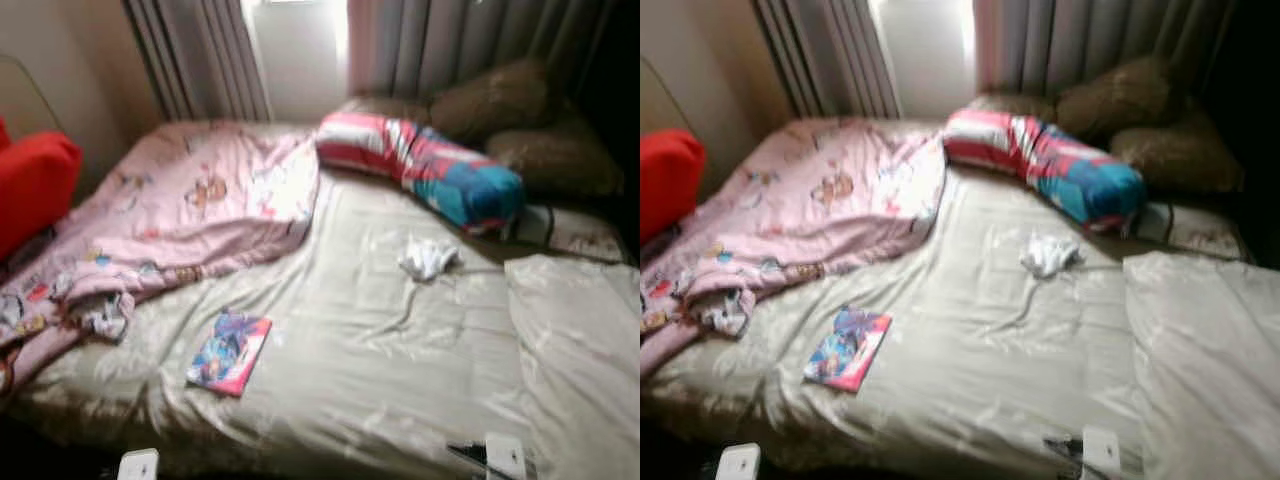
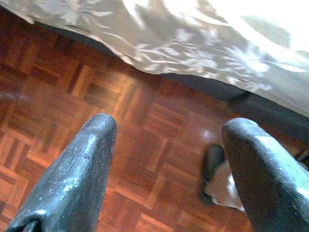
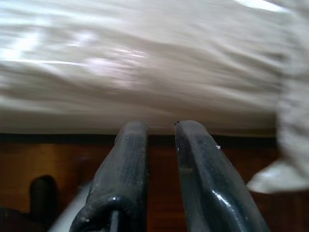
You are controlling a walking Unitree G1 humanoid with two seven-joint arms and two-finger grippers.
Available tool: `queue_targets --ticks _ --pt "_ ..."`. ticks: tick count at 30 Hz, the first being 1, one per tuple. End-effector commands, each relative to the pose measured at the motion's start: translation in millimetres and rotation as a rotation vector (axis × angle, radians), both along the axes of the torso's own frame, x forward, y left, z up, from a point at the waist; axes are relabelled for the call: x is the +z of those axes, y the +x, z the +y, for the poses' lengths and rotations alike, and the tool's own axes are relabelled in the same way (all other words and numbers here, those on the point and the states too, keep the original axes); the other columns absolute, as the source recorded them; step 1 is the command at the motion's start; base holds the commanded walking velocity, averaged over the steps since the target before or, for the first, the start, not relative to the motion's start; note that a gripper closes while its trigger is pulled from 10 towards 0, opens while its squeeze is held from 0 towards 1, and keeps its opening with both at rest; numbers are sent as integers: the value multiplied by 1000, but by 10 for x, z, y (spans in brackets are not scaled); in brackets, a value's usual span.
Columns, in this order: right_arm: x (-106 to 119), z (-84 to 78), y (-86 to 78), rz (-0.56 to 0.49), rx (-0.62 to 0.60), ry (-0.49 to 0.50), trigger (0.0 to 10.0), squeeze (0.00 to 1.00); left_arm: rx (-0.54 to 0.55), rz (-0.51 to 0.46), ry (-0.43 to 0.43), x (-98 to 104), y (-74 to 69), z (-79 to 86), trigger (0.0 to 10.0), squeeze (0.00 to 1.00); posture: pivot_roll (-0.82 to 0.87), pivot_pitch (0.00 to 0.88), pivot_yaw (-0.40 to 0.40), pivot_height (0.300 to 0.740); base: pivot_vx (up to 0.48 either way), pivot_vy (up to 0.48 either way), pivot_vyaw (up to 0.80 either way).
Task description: Clean up the room
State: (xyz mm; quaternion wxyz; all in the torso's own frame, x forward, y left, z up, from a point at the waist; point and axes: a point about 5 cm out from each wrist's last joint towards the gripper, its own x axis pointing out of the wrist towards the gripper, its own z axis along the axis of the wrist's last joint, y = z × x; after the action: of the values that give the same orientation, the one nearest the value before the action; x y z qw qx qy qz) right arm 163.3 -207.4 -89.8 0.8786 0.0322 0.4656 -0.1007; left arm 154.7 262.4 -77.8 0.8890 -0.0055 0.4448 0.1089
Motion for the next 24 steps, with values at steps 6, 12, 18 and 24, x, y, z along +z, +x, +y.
queue_targets --ticks 6,12,18,24 --pt "-46 84 -86 6 -23 43 10000 0 -9 13 30 15 -12 66 10000 0 -11 0 81 740 0 416 0" --pt "-55 121 -95 10 -4 46 10000 0 -28 -5 43 80 123 92 10000 0 -47 0 81 740 0 413 0" --pt "-42 138 -56 5 24 40 10000 0 -29 -35 45 133 259 67 10000 0 -82 0 55 740 0 416 0" --pt "-18 63 -21 12 73 5 10000 0 -23 -39 25 118 291 -14 10000 0 -78 0 -1 740 0 414 0"
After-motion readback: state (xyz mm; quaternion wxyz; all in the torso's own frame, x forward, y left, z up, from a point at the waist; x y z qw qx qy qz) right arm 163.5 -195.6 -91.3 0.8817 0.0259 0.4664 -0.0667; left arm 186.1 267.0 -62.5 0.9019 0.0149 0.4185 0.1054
